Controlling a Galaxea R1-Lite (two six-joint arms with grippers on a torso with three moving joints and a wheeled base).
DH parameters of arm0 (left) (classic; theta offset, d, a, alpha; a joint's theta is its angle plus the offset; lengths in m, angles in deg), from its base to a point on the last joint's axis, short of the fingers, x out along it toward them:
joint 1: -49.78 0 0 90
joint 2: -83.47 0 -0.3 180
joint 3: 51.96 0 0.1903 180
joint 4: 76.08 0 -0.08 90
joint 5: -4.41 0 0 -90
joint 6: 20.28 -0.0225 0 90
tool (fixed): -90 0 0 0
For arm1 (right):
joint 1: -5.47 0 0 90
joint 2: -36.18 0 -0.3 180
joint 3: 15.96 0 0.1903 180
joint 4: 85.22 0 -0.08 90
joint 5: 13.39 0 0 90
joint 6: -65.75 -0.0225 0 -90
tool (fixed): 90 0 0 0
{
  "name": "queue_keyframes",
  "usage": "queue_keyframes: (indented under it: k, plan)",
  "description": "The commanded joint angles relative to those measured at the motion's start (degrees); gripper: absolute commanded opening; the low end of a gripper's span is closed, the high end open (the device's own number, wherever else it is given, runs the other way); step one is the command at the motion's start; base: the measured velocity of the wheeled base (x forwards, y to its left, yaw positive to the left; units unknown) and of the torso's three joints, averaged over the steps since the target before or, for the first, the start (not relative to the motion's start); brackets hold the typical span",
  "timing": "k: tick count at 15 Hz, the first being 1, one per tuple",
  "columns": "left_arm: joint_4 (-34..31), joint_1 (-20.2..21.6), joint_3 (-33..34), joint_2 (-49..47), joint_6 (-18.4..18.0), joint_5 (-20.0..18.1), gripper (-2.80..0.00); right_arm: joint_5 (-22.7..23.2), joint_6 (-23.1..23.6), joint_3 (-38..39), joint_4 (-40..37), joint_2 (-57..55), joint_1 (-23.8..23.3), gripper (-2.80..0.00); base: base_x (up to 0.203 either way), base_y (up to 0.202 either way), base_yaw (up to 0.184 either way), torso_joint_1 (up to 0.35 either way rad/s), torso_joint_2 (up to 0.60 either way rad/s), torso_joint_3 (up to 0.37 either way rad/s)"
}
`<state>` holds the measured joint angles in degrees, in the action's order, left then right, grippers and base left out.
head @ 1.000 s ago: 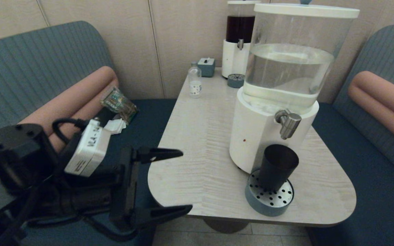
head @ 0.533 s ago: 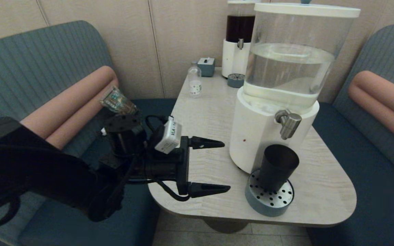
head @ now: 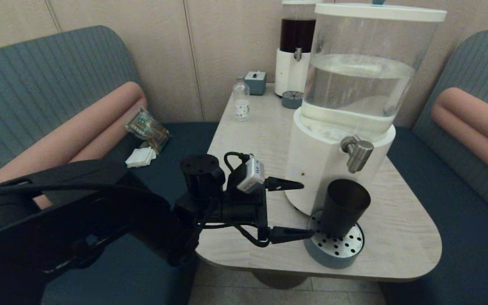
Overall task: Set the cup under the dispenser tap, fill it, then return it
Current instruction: Place the cup next to the water dispenser
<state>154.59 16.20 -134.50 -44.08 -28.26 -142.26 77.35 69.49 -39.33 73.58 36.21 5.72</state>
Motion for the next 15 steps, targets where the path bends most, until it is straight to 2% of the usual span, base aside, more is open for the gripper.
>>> queue_keyframes:
  k: [1,3,4,7,15]
  plan:
    - [4.00,-2.07,-2.38,-3.61,4.02,0.77,0.00,0.05,0.04,0.79,0.03,0.06,0.02,-2.80,0.000,0.000,0.000,0.000,0.00,0.000]
    - [8.95,-4.41,-3.67,-5.95,9.27,3.90,0.00,0.05,0.04,0.79,0.03,0.06,0.02,-2.80,0.000,0.000,0.000,0.000,0.00,0.000]
    - [10.25,-5.05,-4.43,-7.01,10.52,5.18,0.00,0.05,0.04,0.79,0.03,0.06,0.02,-2.80,0.000,0.000,0.000,0.000,0.00,0.000]
    - [10.60,-5.27,-7.81,-9.39,11.06,6.92,0.00,0.05,0.04,0.79,0.03,0.06,0.02,-2.80,0.000,0.000,0.000,0.000,0.00,0.000]
    - [10.44,-5.27,-12.77,-13.31,11.56,8.54,0.00,0.05,0.04,0.79,0.03,0.06,0.02,-2.80,0.000,0.000,0.000,0.000,0.00,0.000]
